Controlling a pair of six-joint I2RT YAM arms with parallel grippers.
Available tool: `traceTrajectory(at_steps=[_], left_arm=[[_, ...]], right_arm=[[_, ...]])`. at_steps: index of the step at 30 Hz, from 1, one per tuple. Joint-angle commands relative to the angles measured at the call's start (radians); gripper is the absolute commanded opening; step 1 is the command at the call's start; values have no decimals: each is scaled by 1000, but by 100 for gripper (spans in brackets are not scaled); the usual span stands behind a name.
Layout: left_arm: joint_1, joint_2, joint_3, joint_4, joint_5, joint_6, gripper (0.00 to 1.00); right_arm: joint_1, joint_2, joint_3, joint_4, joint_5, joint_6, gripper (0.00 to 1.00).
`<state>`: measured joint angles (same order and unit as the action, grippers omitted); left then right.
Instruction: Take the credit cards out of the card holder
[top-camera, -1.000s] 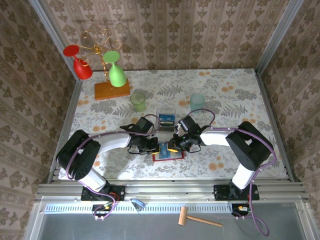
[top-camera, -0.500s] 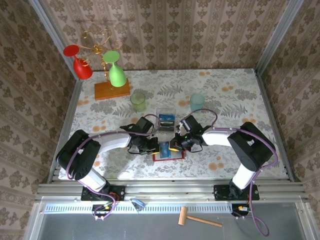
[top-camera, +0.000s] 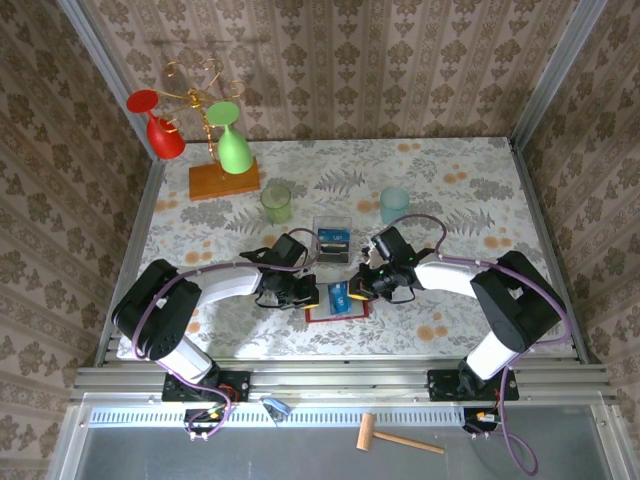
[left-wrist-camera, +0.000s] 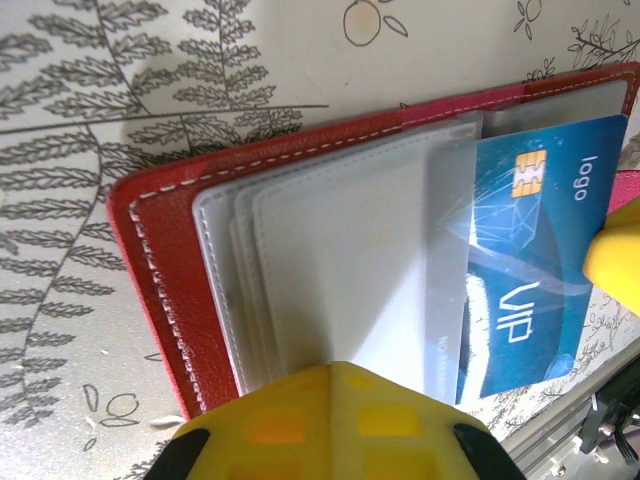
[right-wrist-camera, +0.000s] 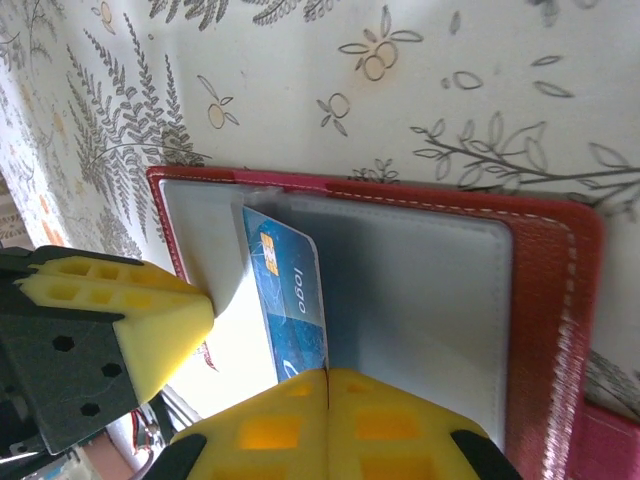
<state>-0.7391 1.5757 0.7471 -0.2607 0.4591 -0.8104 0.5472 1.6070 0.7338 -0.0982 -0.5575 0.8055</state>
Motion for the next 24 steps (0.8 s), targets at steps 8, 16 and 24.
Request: traceTrajectory(at_steps=[8, 16, 24], left_arm=[[-6, 22, -10, -43, -24, 15, 5], [-6, 23, -2, -46, -22, 18, 5], [-6, 22, -5, -48, -25, 18, 6]], right_arm=[[-7, -59, 32, -140, 64, -56, 5], [-7, -58, 42, -135, 65, -46, 6], [-7, -65, 66, -163, 100, -63, 6]])
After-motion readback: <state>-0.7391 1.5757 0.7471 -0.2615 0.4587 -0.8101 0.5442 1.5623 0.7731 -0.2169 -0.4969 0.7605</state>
